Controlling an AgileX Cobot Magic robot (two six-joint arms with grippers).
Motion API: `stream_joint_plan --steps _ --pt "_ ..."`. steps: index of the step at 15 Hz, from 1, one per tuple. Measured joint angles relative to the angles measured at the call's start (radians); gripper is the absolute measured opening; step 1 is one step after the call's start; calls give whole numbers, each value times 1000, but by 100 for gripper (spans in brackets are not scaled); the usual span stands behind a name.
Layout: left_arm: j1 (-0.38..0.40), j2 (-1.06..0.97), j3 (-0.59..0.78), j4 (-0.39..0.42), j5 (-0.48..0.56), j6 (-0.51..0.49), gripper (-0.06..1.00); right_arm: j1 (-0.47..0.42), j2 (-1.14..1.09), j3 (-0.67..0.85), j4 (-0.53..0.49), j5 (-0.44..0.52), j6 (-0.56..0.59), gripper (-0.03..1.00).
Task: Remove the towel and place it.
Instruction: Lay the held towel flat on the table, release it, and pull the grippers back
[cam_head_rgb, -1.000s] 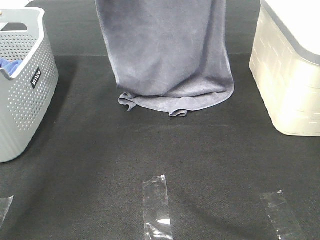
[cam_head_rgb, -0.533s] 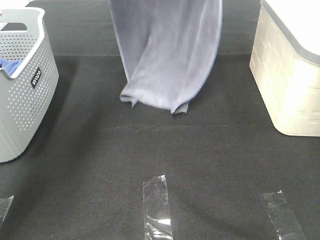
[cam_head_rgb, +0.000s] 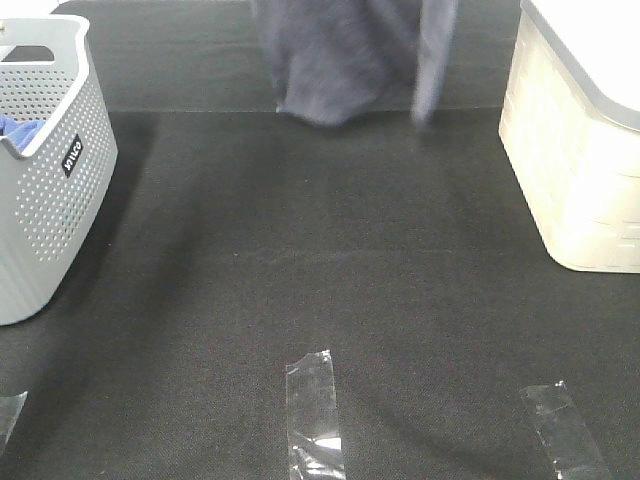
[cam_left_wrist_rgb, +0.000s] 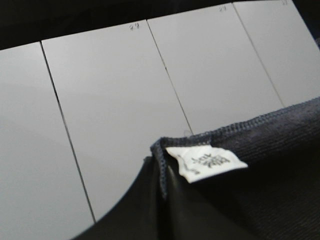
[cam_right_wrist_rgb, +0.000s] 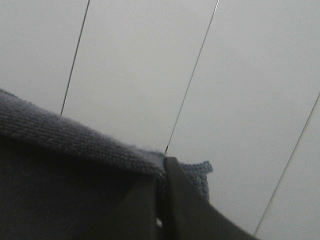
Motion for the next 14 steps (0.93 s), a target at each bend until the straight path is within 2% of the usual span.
stream_joint_plan --steps 2,4,6,8,10,11,12,14 --pt "-17 17 0 -81 193 -11 0 9 4 41 25 146 0 0" --pt "-34 26 1 -232 461 13 0 15 7 83 49 277 0 0" --pt "-38 26 1 -424 720 120 0 19 8 117 72 404 0 0" --pt "-36 26 1 -577 942 239 0 18 8 124 105 568 0 0" --pt "-28 26 1 -696 1097 307 0 9 8 124 154 715 0 0" --pt "-26 26 0 -723 1174 326 0 8 8 124 175 782 0 0" --pt "-26 27 0 -734 1219 334 0 8 8 124 189 840 0 0" --pt "-26 28 0 -750 1238 327 0 8 6 131 197 865 1 0"
